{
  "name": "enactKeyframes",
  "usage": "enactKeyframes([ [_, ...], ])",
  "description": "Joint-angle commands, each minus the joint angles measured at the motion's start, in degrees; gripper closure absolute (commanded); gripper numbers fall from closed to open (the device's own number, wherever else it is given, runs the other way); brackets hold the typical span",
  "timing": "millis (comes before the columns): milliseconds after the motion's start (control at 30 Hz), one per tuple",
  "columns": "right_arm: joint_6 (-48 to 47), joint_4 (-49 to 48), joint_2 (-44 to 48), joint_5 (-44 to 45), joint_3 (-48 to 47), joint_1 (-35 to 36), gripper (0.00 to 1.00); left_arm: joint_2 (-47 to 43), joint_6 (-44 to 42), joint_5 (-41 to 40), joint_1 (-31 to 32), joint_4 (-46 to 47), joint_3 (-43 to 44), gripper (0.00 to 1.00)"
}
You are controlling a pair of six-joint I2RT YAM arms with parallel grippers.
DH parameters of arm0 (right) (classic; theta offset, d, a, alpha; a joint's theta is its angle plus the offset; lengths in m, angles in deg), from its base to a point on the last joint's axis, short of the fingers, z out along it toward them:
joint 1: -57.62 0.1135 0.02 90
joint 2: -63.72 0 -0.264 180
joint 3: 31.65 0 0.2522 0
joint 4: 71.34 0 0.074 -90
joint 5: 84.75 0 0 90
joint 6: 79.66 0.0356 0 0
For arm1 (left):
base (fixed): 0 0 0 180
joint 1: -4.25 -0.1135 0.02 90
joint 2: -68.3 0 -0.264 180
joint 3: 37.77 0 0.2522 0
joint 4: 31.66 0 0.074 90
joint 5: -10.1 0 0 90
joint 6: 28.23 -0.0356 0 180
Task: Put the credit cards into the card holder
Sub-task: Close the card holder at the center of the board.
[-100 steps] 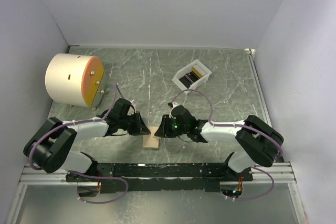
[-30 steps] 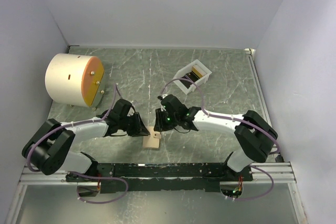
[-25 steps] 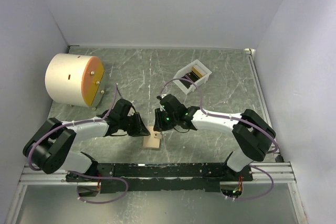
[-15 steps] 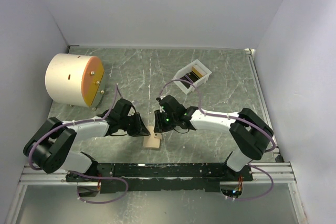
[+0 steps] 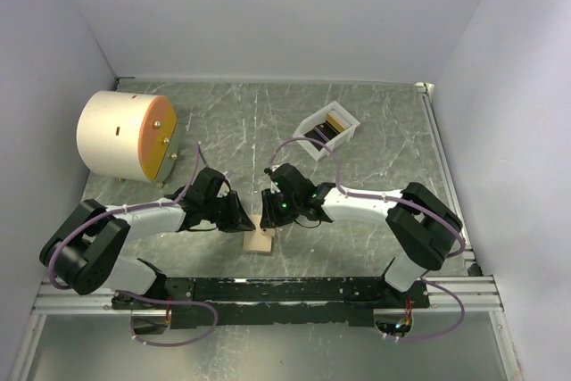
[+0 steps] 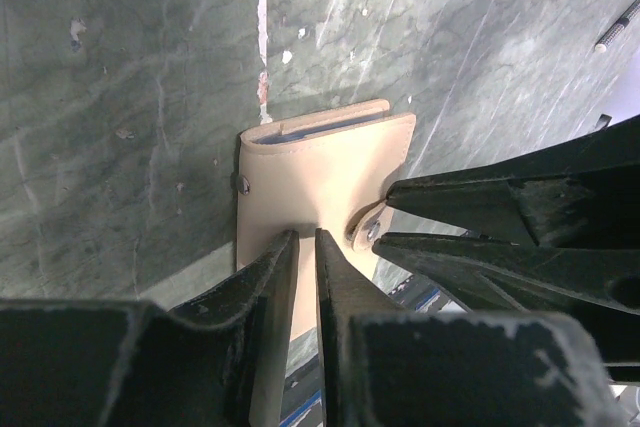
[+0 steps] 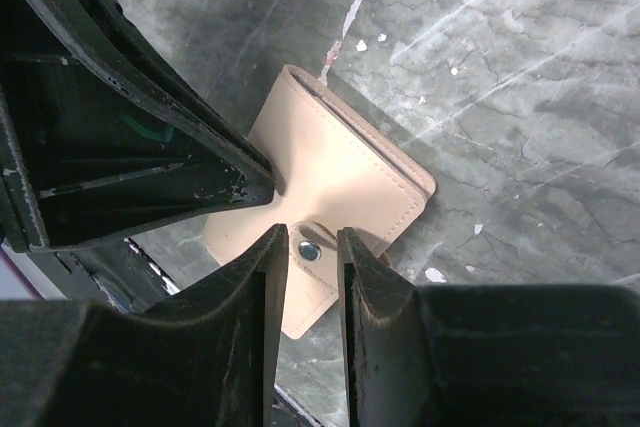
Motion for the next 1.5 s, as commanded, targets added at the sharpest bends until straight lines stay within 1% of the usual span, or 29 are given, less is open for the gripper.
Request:
enactKeyframes([
  [0, -0.24, -1.35, -0.62, -0.57, 0.68, 0.15, 0.73, 1.85, -1.01, -4.37, 0.72, -3.42, -0.41, 0.74],
  [200, -0.09, -1.89, -0.54, -1.10, 1.03, 0.41, 0.71, 1.58, -1.01, -4.47, 0.76, -3.68, -0.20, 0.73],
  [600, 0.95, -1.68, -0.29, -0.87, 0.81, 1.98, 0.75, 0.61, -0.81, -4.86, 0.76, -3.97, -0.40, 0.73],
  [933, 0.78, 4.29, 2.21, 3.67, -1.50, 1.88, 0.75, 0.36, -1.07, -5.30, 0.85, -4.80, -0.48, 0.73],
  [1300, 1.20, 4.48, 2.65, 3.27, -1.09, 1.93, 0.79, 0.36, -0.85, -5.22, 0.85, -4.58, -0.33, 0.72],
  [1467, 1.48, 2.54, 1.67, 2.57, -0.24, 1.94, 0.82, 0.42, -0.57, -4.99, 0.85, -3.84, -0.77, 0.72],
])
